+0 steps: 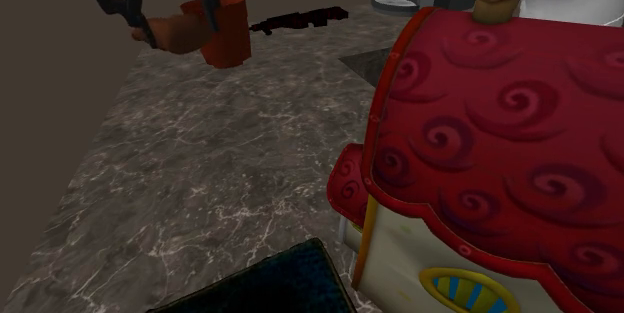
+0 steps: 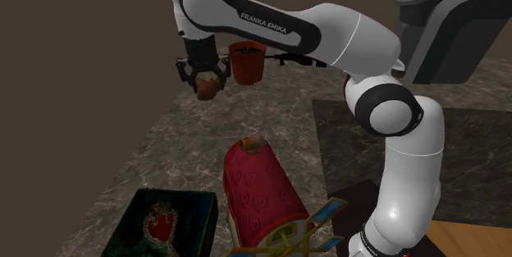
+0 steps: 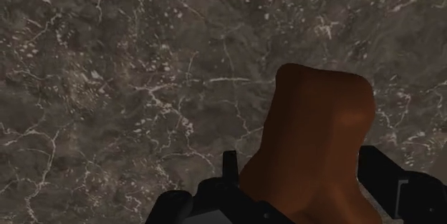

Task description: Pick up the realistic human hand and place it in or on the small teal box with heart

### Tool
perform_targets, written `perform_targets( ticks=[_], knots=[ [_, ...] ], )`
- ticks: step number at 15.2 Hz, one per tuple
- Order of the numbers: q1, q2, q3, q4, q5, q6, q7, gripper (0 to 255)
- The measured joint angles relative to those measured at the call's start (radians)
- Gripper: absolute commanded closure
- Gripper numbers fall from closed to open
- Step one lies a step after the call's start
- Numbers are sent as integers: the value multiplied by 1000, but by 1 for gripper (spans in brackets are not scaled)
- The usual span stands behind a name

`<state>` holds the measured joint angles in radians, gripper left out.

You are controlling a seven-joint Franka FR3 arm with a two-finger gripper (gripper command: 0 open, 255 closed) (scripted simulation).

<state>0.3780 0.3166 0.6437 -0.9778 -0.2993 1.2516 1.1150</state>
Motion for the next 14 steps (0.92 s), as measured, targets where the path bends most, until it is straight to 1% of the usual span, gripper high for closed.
perform_targets(
  ticks=[3, 4, 6, 7, 10, 12, 14],
  knots=[
    [33, -32, 22, -44, 15, 7, 67, 255],
    [23, -63, 28, -93, 35, 27, 79, 255],
    [49, -76, 43, -105, 41, 22, 123, 255],
    [59, -92, 52, -130, 50, 30, 149, 255],
    [109, -92, 76, -119, 45, 10, 218, 255],
    [126, -113, 90, -152, 58, 20, 259, 255],
    [157, -113, 105, -153, 56, 14, 304, 255]
  ],
)
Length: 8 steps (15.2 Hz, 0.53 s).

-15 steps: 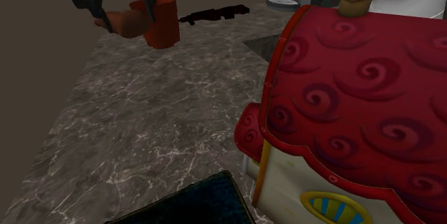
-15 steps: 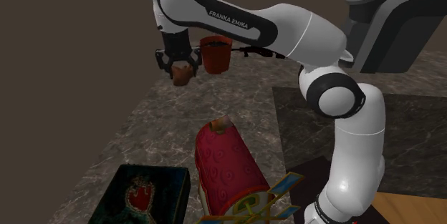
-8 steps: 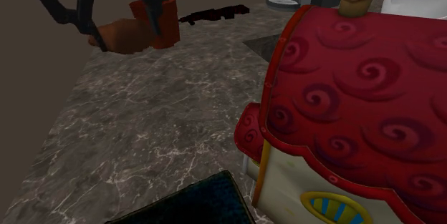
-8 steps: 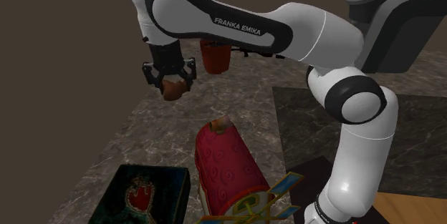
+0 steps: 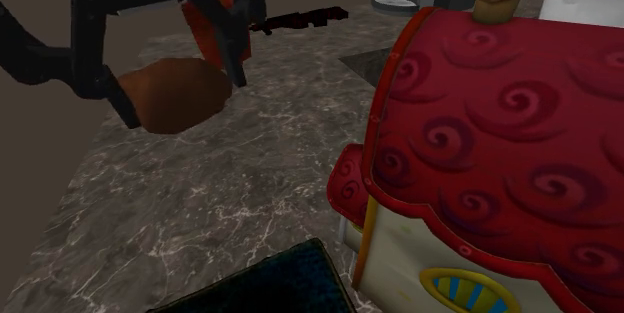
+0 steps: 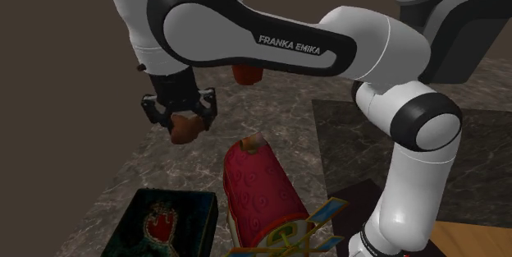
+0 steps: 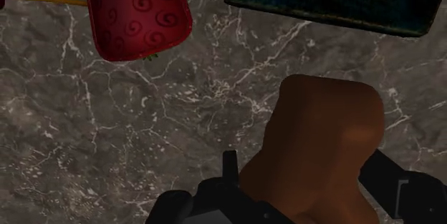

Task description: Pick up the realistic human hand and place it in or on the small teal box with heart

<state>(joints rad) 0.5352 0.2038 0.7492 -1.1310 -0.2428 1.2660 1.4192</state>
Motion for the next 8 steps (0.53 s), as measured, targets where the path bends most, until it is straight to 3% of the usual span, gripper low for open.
perform_targets(
  ticks=[3, 8],
  knots=[
    [68, 29, 25, 35, -25, -23, 78, 255],
    [229, 122, 57, 150, -100, -83, 218, 255]
  ],
)
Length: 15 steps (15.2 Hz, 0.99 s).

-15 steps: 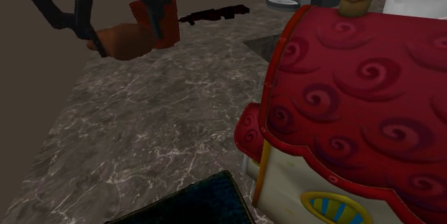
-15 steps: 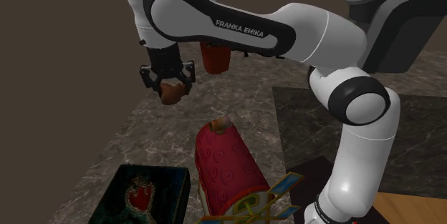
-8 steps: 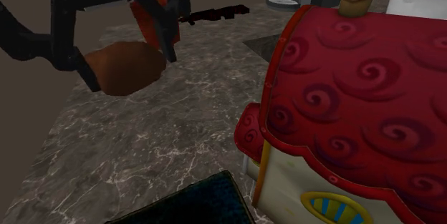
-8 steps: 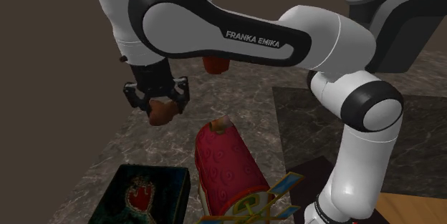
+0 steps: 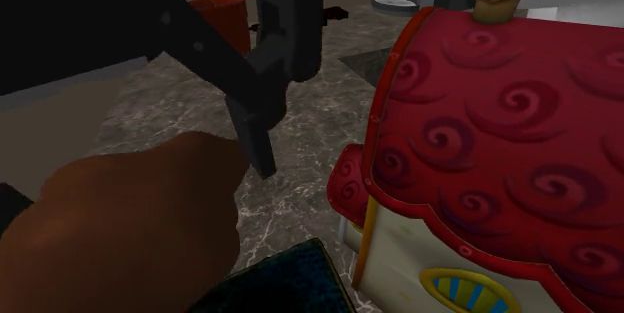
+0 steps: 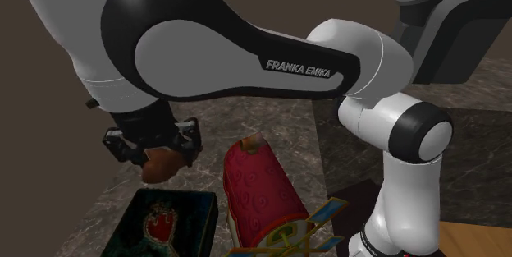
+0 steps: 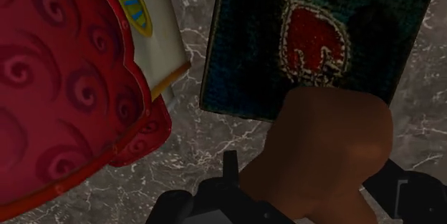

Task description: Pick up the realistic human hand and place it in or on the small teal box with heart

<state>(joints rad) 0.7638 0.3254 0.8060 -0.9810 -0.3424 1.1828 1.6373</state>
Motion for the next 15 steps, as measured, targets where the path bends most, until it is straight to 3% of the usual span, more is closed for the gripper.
perform_targets(
  ticks=[3, 6, 7, 8, 11, 15],
  knots=[
    [85, 33, 12, 38, -27, -20, 75, 255],
    [249, 128, 4, 198, -106, -97, 147, 255],
    [371, 214, -27, 363, -168, -164, 149, 255],
    [386, 222, -28, 370, -187, -181, 160, 255],
    [267, 142, 23, 165, -115, -68, 195, 255],
    [168, 73, 47, -14, -51, 41, 205, 255]
  ],
)
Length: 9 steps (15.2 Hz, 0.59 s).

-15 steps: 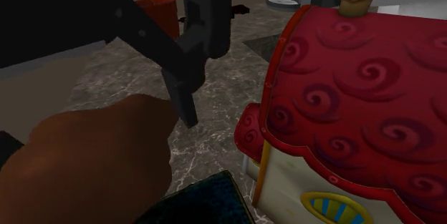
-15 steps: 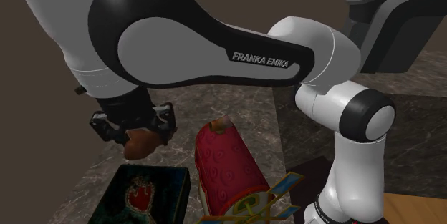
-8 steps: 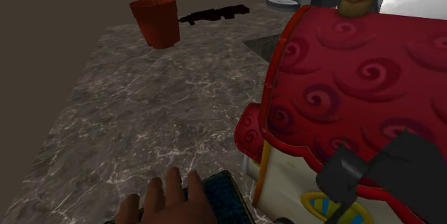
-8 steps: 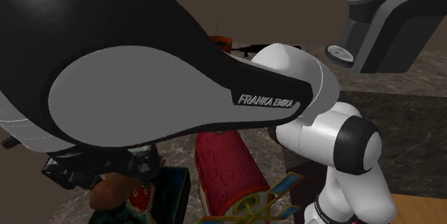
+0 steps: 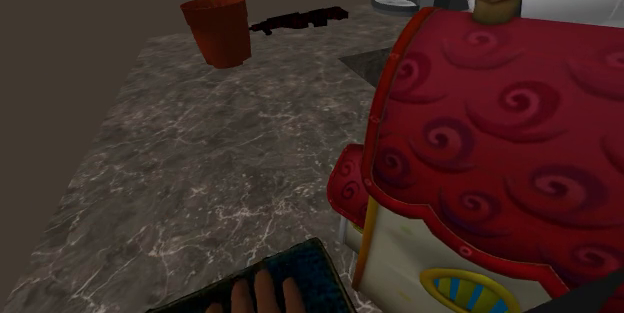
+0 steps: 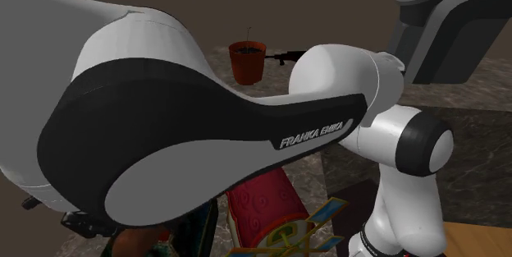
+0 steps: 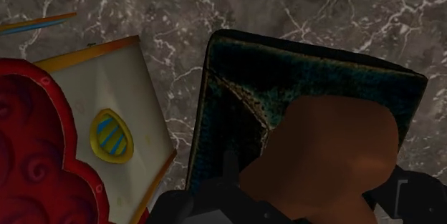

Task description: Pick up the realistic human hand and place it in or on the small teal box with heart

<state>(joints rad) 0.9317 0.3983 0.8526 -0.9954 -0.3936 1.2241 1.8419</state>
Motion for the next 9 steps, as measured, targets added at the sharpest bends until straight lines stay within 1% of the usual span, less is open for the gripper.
perform_targets(
  ticks=[2, 6, 9],
  knots=[
    [-37, -29, 7, -74, 25, 48, 1, 255],
    [-85, -66, 13, -182, 58, 124, 0, 255],
    [-103, -83, 16, -227, 72, 157, -1, 255]
  ],
)
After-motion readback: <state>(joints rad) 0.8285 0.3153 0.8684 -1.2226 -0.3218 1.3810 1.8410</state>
